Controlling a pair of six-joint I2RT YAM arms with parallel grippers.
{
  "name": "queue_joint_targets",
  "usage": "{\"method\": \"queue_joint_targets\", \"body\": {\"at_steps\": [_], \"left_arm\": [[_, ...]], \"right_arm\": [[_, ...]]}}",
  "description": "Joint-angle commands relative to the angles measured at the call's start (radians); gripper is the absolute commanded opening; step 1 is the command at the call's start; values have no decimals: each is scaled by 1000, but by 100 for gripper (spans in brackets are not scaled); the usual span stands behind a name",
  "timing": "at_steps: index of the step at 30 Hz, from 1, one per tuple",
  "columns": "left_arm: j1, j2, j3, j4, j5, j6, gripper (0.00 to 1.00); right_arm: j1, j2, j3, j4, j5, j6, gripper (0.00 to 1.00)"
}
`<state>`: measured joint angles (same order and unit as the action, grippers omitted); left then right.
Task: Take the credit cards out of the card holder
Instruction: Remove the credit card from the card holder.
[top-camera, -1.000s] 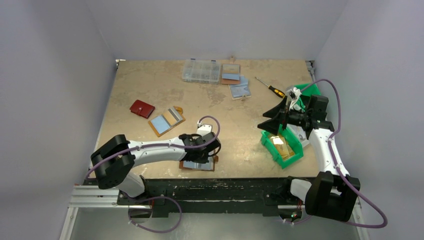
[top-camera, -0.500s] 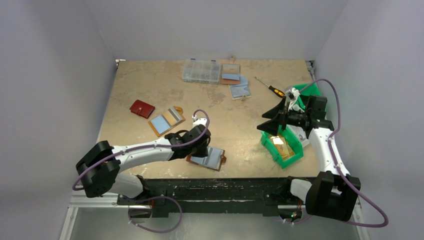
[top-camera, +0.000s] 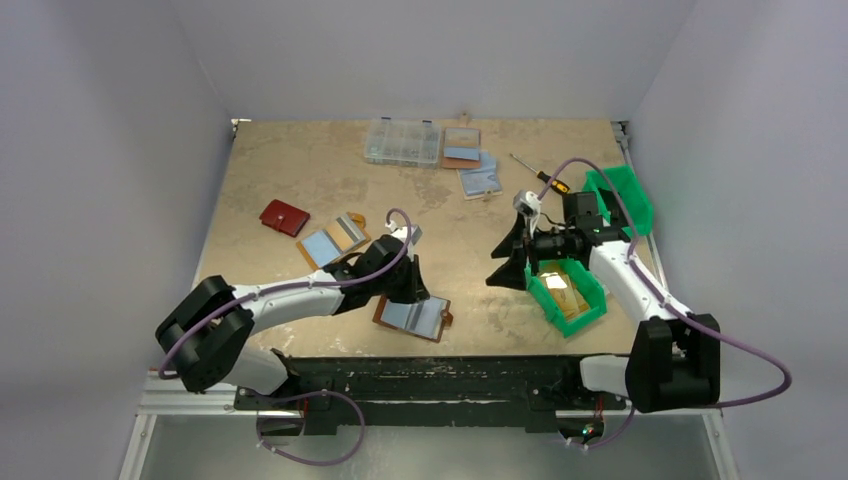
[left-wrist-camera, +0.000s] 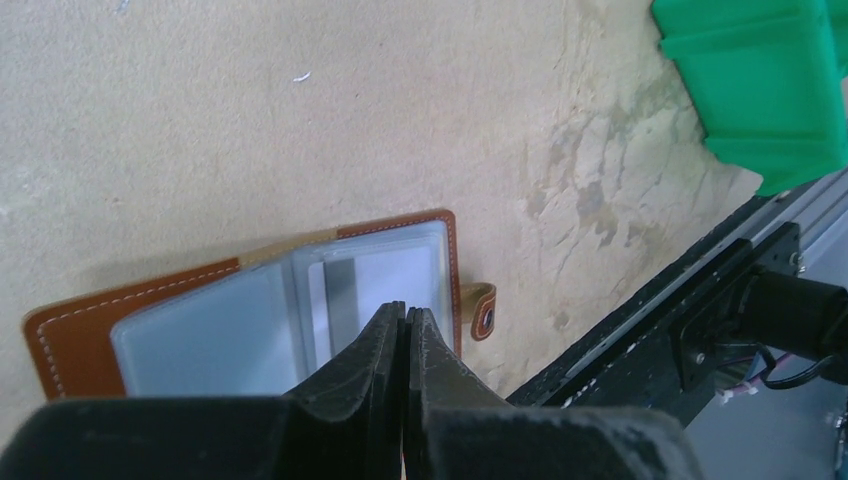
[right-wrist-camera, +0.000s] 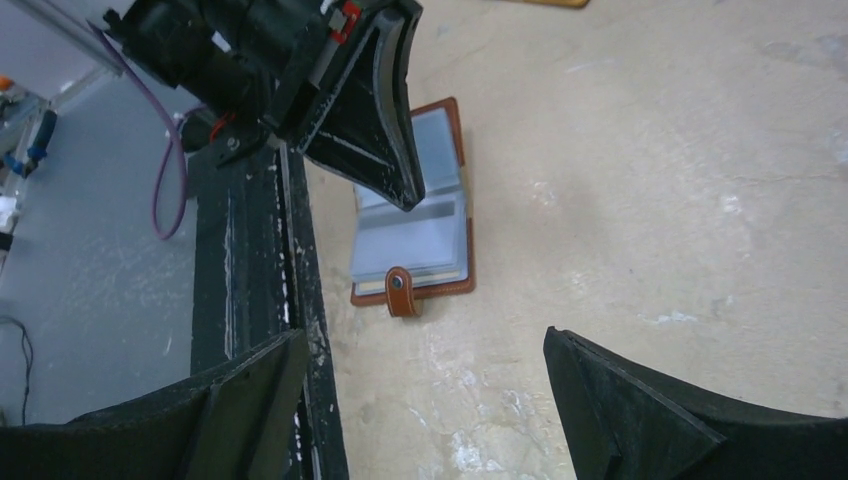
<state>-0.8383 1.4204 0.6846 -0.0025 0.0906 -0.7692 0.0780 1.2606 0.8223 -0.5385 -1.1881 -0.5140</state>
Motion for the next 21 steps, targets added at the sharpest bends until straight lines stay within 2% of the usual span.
{"method": "queue_joint_targets", "body": {"at_steps": [1,4,7,14,18,21], "left_arm": [[0,-66,47,-108,-2,82,6],[-45,-106,47,-143,-36,85,22],[-136,-96,86,-216,-139,90,34],[-297,-2,175,-377,-389,91,40],[-341,63,231,-433,-460,89,50],[-361,130,281,-478,-500,95,51]], "right_arm": [[73,19,46,-32,72,-74,99],[105,39,54,-38,95,-85,99],[116,60,73,-72,107,-114,99],[118,59,77,-86,110,-121,99],[118,59,80,-89,113,-122,99],[118,59,80,-90,115,-123,99]]}}
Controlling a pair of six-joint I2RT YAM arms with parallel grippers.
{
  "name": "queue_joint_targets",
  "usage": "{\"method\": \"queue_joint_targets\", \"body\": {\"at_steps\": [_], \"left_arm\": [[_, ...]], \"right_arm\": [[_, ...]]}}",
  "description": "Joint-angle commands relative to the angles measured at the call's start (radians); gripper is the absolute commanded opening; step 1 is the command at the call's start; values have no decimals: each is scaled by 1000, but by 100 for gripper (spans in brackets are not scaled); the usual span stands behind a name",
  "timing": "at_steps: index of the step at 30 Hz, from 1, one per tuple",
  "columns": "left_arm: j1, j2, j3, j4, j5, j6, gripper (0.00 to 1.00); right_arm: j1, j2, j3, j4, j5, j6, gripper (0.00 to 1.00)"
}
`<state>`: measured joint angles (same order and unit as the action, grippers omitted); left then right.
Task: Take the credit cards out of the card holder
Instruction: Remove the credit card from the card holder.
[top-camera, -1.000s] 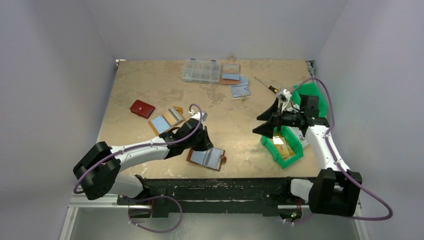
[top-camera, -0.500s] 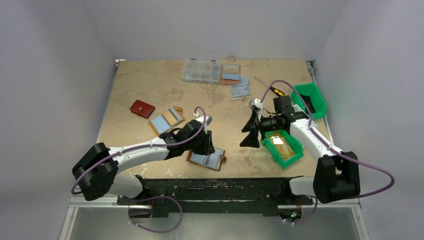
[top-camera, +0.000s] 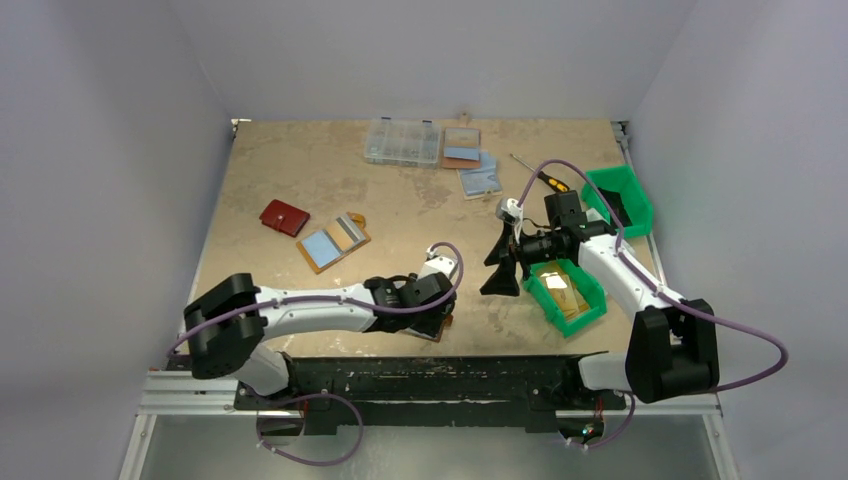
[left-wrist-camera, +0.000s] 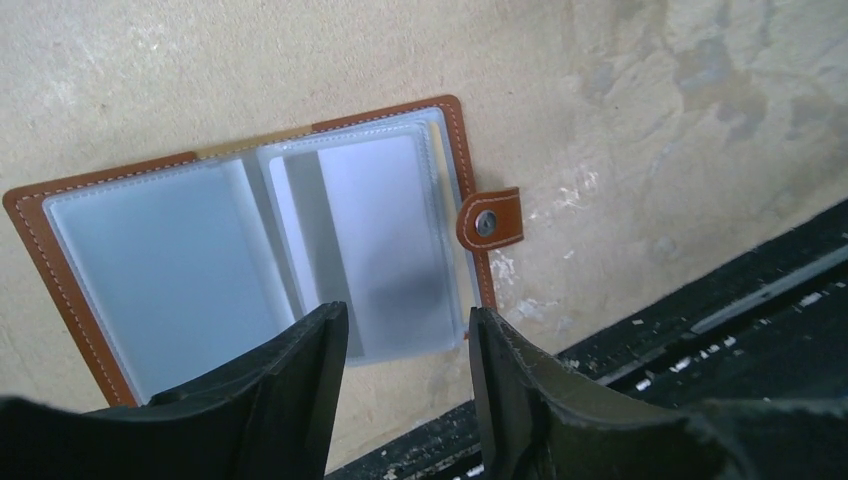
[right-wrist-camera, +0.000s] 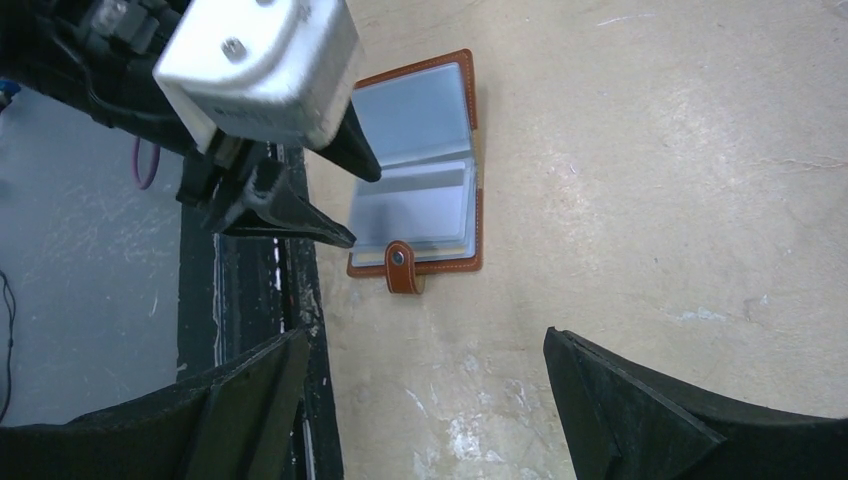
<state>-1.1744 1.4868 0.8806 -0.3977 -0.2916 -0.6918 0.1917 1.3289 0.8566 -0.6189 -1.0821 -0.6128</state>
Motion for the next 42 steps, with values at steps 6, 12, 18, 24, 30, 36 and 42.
{"method": "queue_joint_targets", "body": {"at_steps": [6,12,18,24,30,36,42], "left_arm": [[-38,128,128,-94,-135,36,52],[-39,164,134,-99,-127,47,54],[-39,191,133,-100,-112,49,57],[-39,196,130,-101,-115,58,63],[-39,222,130,-126,-143,39,60],[-39,205,117,-135,-172,21,44],[-37,164,97,-123,-186,7,35]], "right_arm": [[5,-10,46,-13,13,-24,99],[5,-4,50,-20,14,-28,99],[5,-3,52,-24,14,-30,99],[4,-2,52,-25,14,-31,99],[4,-2,53,-28,15,-31,99],[4,0,55,-31,14,-33,99],[4,-2,55,-34,14,-35,99]]}}
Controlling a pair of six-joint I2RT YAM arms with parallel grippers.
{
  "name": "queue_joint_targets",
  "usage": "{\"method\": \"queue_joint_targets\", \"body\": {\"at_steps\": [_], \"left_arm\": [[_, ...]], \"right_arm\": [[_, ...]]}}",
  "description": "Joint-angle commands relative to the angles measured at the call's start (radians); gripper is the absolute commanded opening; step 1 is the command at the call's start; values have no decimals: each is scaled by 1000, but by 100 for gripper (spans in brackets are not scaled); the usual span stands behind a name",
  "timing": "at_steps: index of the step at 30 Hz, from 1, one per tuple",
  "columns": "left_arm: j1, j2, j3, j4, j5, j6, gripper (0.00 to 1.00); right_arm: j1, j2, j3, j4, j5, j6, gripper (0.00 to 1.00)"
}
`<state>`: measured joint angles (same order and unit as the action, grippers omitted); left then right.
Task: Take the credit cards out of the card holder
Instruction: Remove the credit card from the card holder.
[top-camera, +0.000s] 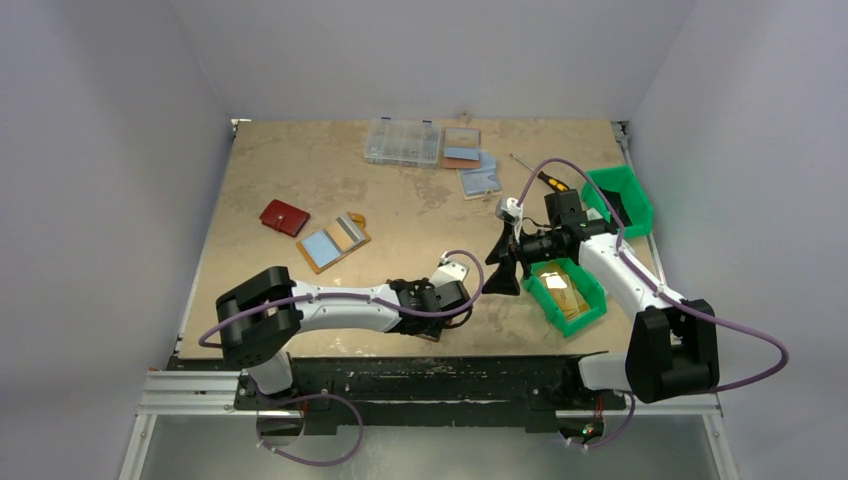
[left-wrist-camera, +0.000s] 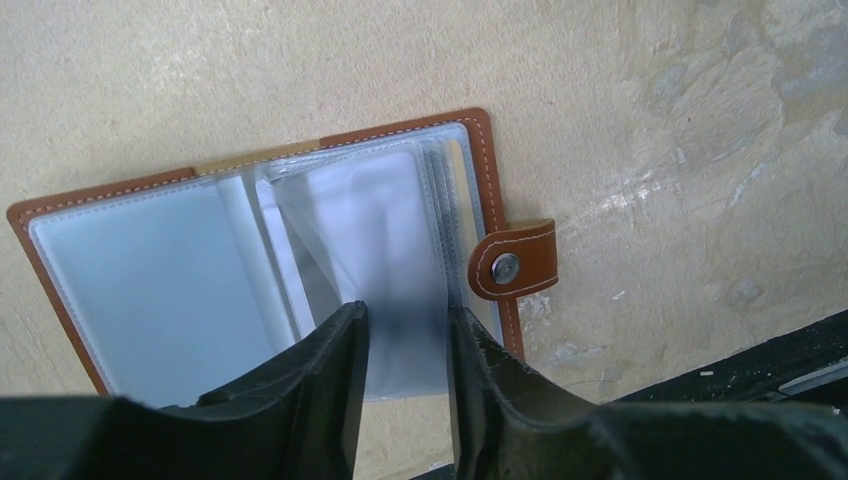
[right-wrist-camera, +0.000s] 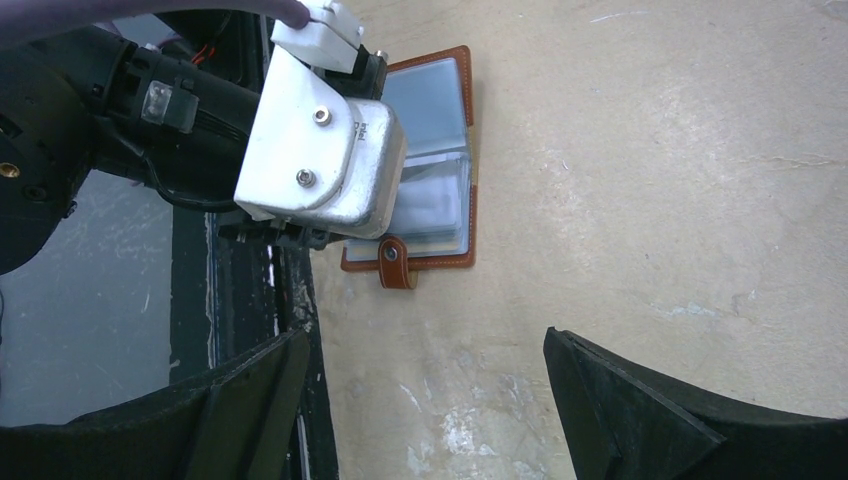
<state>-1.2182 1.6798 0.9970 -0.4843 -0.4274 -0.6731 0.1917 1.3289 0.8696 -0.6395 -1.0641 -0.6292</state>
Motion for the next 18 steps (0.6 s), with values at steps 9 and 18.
{"method": "queue_joint_targets", "body": {"at_steps": [9,18], "left_arm": [[8,-67,-20,-63,-102,-22,32],[18,-88,-10,-105,-161,-21,37]], "right_arm": [[4,-4,43,-19,-5,-23,99],[4,-3,46,-25,-7,-28,99]]}}
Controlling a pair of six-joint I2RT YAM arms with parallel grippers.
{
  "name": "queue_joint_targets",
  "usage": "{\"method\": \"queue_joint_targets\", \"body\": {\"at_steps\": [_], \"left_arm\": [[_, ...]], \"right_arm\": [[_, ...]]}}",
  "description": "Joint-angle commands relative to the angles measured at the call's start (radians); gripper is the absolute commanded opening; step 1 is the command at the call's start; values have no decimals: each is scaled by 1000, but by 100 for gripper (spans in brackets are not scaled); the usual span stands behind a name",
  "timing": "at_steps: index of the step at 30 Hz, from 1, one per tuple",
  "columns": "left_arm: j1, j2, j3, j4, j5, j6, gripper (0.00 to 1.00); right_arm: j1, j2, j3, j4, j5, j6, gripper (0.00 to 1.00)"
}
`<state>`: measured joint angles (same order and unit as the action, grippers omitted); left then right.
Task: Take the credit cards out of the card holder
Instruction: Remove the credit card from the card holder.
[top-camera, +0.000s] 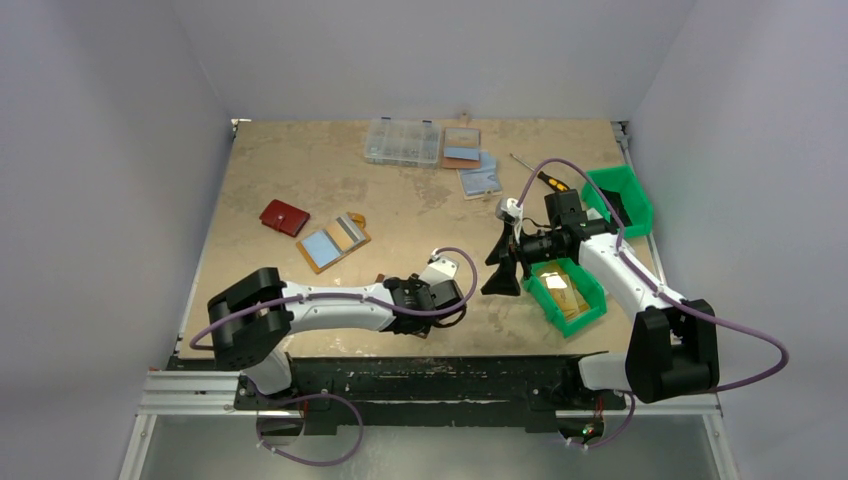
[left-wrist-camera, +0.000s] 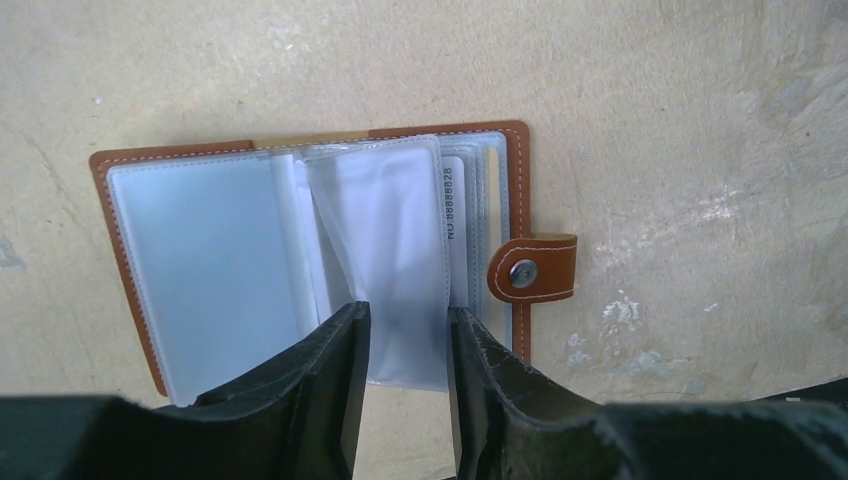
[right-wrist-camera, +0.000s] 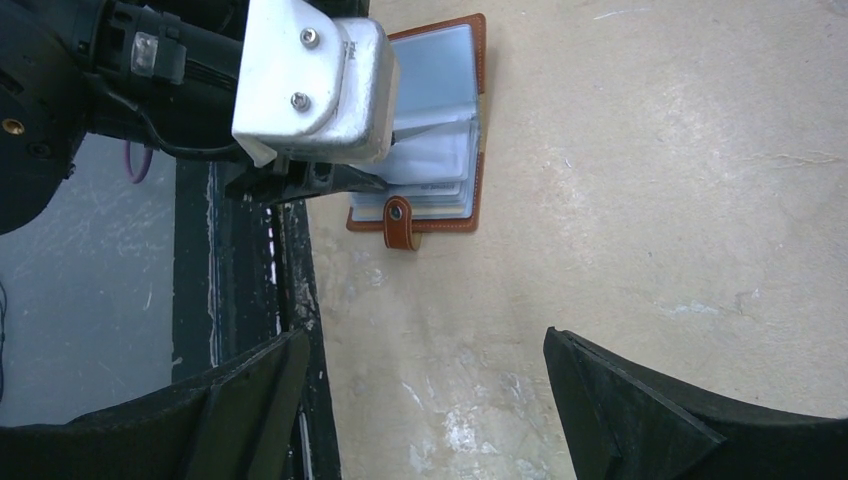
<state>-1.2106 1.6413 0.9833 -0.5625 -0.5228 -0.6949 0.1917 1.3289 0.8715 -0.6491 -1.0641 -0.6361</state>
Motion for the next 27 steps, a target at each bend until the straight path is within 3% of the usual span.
{"method": "queue_joint_targets", "body": {"at_steps": [1,20,24,27], "left_arm": [[13,-52,5,-29,-69,3,37],[118,-150,-25,-92,-121,35,41],[176,-172,-46,-119,-131,30,32],[231,-203,-56,-130,-128,36,32]], "right_arm": [[4,-2,44,-16,-7,-22,99],[5,6,47,-29,-9,-33,99],[4,7,49,-31,-10,-35,99],[4,7,49,-32,-10,-36,99]]}}
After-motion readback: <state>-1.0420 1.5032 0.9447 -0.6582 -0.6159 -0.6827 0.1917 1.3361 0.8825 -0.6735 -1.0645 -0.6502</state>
